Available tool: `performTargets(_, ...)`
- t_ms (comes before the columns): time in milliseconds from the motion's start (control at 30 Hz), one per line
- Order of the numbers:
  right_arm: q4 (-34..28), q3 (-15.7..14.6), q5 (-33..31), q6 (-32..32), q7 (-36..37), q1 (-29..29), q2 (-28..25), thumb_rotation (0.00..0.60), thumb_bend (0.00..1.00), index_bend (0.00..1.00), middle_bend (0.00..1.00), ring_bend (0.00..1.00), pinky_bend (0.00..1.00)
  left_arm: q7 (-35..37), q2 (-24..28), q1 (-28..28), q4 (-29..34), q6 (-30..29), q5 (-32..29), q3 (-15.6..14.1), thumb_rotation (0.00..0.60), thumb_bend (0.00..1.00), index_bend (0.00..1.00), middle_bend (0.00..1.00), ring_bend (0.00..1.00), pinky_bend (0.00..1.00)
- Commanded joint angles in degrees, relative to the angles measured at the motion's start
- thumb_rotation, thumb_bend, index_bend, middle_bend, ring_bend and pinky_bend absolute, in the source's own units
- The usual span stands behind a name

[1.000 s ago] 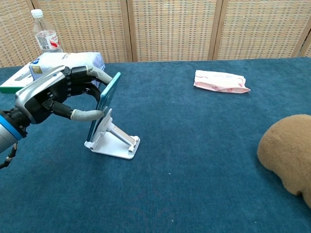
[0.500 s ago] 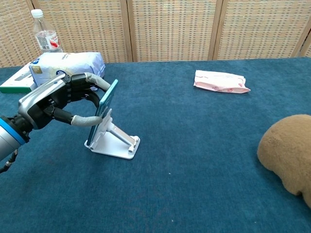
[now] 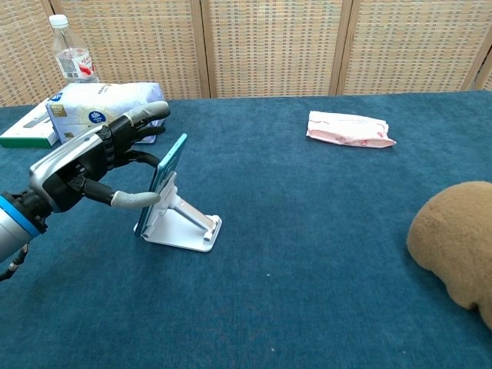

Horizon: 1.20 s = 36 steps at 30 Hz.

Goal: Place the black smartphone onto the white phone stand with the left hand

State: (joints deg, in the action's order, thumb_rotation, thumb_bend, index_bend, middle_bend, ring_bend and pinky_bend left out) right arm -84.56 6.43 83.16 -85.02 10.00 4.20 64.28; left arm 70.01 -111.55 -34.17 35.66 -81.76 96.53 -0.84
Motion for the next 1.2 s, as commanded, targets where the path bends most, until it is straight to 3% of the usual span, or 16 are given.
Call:
performTargets(33, 0.0, 0.0, 0.0, 0.0, 0.2, 0.0, -0.1, 0.600, 0.10, 0.00, 0.00, 0.00, 0.00, 0.4, -0.5, 0.4, -0.8, -1.9, -0.3, 0.4, 0.600, 0.00, 0.00, 0.00, 0.00, 0.17)
performTargets(267, -0.3, -0.2, 0.6, -0.6, 0.4, -0.2, -0.2, 0.600, 0.10, 0.00, 0.00, 0.00, 0.00, 0.7, 2.2, 1.4, 2.4, -8.8, 0.0, 1.6, 0.600, 0.00, 0.00, 0.00, 0.00, 0.15)
performTargets(400, -0.5, -0.3, 1.1, -1.1, 0.6, -0.4, -0.4, 0.600, 0.10, 0.00, 0.00, 0.00, 0.00, -3.6, 8.3, 2.7, 8.5, -12.4, 0.7, 1.3, 0.600, 0.00, 0.00, 0.00, 0.00, 0.09)
performTargets(500, -0.6, -0.4, 1.4, -1.4, 0.8, -0.5, -0.5, 0.600, 0.10, 0.00, 0.00, 0.00, 0.00, -9.3, 13.8, 2.4, 14.6, -11.2, 1.4, 0.7, 0.600, 0.00, 0.00, 0.00, 0.00, 0.02)
performTargets(567, -0.7, -0.4, 1.6, -1.7, 1.1, -0.6, -0.6, 0.600, 0.10, 0.00, 0.00, 0.00, 0.00, -16.1, 20.4, 2.0, 20.7, -7.9, 2.1, -0.9, 0.600, 0.00, 0.00, 0.00, 0.00, 0.00)
performTargets(733, -0.9, -0.6, 2.3, -2.4, 1.7, -0.9, -0.9, 0.600, 0.10, 0.00, 0.00, 0.00, 0.00, -37.5, 40.6, 1.2, 45.4, 4.8, -2.3, -3.3, 0.600, 0.00, 0.00, 0.00, 0.00, 0.00)
performTargets(833, -1.1, -0.7, 2.6, -2.8, 1.8, -1.0, -1.0, 0.600, 0.10, 0.00, 0.00, 0.00, 0.00, -46.5, 47.6, 2.1, 55.2, 7.3, -5.7, -3.4, 0.600, 0.00, 0.00, 0.00, 0.00, 0.00)
performTargets(1033, -1.4, -0.7, 3.4, -4.2, 1.8, -1.5, -1.2, 0.600, 0.10, 0.00, 0.00, 0.00, 0.00, -56.2, 55.0, 6.7, 62.8, 7.3, -11.4, -5.3, 0.600, 0.00, 0.00, 0.00, 0.00, 0.00)
performTargets(1200, -1.4, -0.7, 3.5, -4.9, 1.3, -1.8, -1.1, 0.600, 0.10, 0.00, 0.00, 0.00, 0.00, -60.8, 55.9, 11.6, 65.5, 2.5, -15.3, -5.4, 0.600, 0.00, 0.00, 0.00, 0.00, 0.00)
